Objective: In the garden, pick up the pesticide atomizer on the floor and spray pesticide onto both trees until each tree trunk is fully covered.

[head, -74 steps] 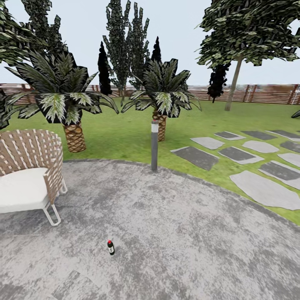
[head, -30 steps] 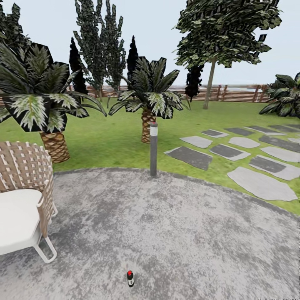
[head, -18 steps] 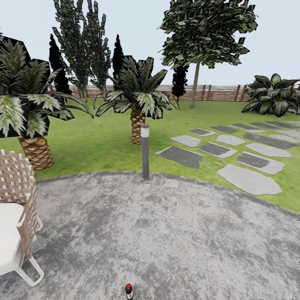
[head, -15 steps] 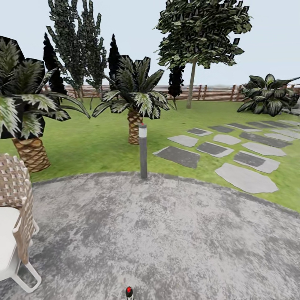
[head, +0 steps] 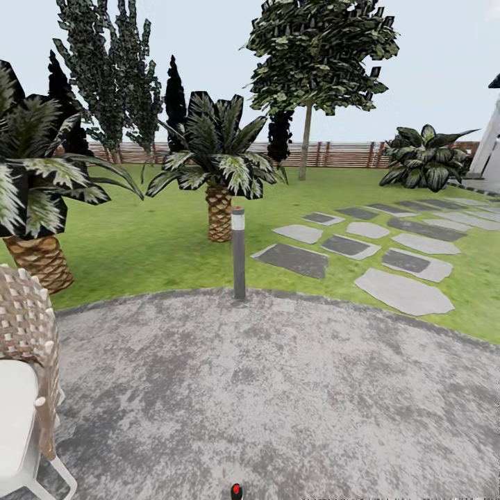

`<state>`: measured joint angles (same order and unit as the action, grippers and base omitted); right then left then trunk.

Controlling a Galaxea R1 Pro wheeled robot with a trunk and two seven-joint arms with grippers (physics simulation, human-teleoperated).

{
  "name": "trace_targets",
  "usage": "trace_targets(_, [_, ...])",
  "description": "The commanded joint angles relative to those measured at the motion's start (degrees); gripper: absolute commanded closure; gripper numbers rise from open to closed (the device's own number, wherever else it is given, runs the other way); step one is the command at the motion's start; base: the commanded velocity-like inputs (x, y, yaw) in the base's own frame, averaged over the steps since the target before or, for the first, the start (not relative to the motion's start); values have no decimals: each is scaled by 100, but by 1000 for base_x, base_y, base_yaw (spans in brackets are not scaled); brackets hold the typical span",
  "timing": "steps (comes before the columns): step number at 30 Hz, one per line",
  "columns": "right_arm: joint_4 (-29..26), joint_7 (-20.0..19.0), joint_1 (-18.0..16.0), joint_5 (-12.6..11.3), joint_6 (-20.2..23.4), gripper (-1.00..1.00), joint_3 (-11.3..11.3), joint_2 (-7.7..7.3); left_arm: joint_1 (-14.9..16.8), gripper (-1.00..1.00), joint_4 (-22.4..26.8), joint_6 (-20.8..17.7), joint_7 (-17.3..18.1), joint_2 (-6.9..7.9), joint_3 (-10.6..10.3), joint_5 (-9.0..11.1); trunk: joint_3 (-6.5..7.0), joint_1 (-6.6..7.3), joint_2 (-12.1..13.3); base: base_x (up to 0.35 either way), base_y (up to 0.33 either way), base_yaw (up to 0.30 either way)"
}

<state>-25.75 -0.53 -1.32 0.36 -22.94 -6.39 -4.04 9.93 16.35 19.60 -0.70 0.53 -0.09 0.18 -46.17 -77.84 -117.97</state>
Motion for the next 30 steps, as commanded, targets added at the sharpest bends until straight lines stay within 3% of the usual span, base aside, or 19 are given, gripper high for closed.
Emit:
trace_targets(1, [0,0,0,0,0,-100,-1,0,0,-100,0,0,0,0,0,0,4,0,0,0,305,-219])
trace_targets(13, [0,0,0,0,0,-100,-1,0,0,-100,0,0,0,0,0,0,49,0,0,0,287,-233])
trace_targets(30, [0,0,0,0,0,-100,-1,0,0,-100,0,0,0,0,0,0,115,0,0,0,15,-236])
